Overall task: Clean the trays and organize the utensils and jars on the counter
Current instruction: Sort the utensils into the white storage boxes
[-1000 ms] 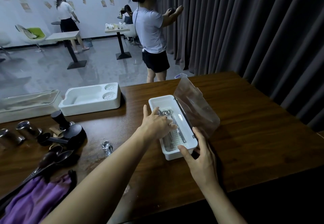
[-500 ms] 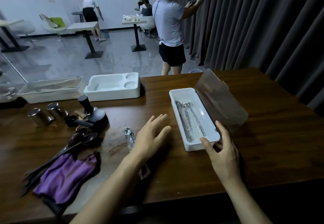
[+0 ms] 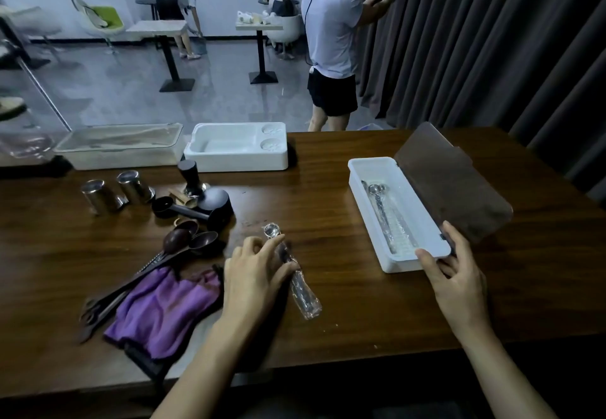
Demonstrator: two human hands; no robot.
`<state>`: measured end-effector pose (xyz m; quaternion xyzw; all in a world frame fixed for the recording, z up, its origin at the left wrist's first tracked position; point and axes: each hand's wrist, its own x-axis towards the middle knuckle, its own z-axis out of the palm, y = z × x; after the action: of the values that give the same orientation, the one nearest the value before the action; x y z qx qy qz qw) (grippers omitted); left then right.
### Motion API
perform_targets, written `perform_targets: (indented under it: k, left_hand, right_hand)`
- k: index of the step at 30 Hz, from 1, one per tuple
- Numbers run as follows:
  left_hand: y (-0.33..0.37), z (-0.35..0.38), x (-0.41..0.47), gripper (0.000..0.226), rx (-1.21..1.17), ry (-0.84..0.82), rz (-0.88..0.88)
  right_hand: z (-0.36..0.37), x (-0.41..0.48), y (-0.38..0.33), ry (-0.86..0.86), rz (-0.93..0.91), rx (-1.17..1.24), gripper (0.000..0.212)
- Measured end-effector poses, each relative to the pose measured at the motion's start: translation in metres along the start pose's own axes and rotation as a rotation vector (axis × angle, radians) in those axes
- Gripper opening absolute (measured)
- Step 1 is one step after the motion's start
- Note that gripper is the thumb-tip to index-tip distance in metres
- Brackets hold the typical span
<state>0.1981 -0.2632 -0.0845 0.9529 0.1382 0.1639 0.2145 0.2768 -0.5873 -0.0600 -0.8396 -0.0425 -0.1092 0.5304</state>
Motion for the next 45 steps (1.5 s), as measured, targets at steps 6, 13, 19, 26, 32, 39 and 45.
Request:
perform_targets:
  k: [6, 13, 19, 26, 32, 39, 45]
  left_hand:
    - [0.006, 0.003, 0.024, 0.059, -0.024, -0.121, 0.047]
    - [0.016, -0.002, 0.041, 0.045, -0.134, -0.189, 0.026]
    - [0.013, -0.003, 0.044, 0.047, -0.226, -0.234, -0.008]
    - [0.033, 0.001, 0.058, 0.06, -0.601, -0.262, -0.047]
    - [0.087, 0.0, 0.088, 0.059, -0.825, -0.218, -0.02]
    - [0.156, 0.02, 0.127, 0.064, -0.66, -0.14, 0.106]
    - [0.189, 0.05, 0.133, 0.045, -0.36, -0.169, 0.221]
  right_hand:
    - [0.002, -0.004, -0.007, 0.015, 0.042, 0.022, 0.077]
    - [0.006, -0.008, -0.012, 0.051, 0.064, 0.077, 0.07]
    - [0.006, -0.007, -0.012, 0.049, 0.072, 0.062, 0.066]
    - [0.004, -0.007, -0.008, 0.028, 0.066, 0.046, 0.071]
    - [0.002, -0.006, 0.0, -0.012, 0.063, 0.019, 0.074]
    - [0.001, -0.006, 0.007, -0.026, 0.044, 0.025, 0.073]
    - [-0.001, -0.006, 0.004, -0.028, 0.044, 0.027, 0.072]
